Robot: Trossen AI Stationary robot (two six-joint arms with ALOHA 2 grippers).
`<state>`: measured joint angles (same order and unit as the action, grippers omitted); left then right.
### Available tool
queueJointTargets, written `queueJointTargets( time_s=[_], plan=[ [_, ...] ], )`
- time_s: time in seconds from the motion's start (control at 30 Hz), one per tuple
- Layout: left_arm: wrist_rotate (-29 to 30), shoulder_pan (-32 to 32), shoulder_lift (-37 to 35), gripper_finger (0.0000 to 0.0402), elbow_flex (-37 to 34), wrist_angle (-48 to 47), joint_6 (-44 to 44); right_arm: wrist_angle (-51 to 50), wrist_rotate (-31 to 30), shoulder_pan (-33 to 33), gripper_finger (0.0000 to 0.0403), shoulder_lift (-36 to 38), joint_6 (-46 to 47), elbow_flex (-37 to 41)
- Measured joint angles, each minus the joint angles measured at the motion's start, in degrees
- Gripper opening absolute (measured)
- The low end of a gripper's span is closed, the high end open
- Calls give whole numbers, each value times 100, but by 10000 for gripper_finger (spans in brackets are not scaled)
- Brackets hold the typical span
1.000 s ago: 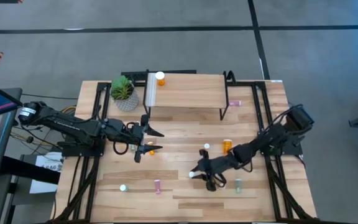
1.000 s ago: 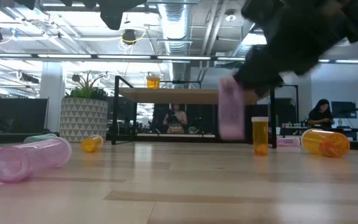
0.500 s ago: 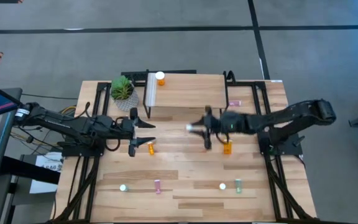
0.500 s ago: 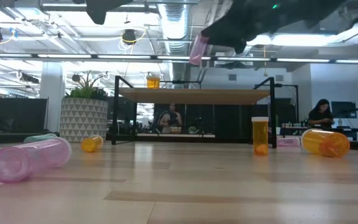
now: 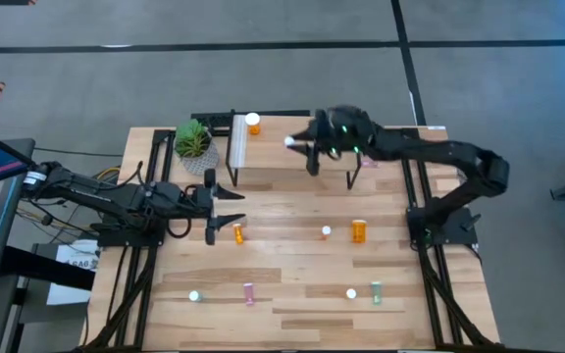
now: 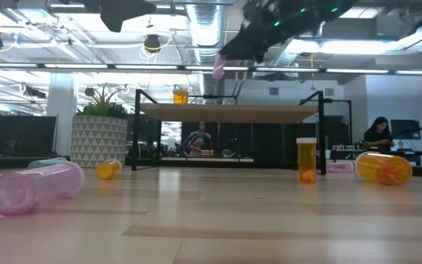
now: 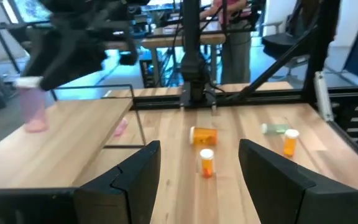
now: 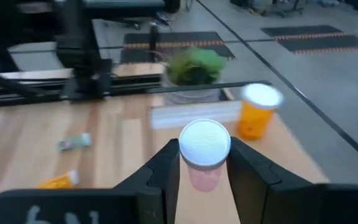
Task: Pick and place medicine bottles onto shelf by color
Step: Put the right pink bottle on the shelf
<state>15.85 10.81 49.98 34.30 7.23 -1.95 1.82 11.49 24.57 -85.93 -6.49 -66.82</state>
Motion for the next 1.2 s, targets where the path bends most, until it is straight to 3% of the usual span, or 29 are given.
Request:
queueJointTargets(
  time_s=[0.2,0.57,0.9,1.2],
  plan=[
    [97,-55,-29,206,0,-29,-180,-196,520,577,132,-829,-21,-726],
    [-17,-382,-244,206,-212,-72,-162,-744,738,968,132,-2017,-97,-1866],
    [-211,-570,-1192,206,-752,268,-36,-970,661,1125,132,-2127,-193,-2056],
    [-215,-568,-1275,206,-866,420,-36,-1075,600,1271,132,-2127,-189,-2056]
  ],
)
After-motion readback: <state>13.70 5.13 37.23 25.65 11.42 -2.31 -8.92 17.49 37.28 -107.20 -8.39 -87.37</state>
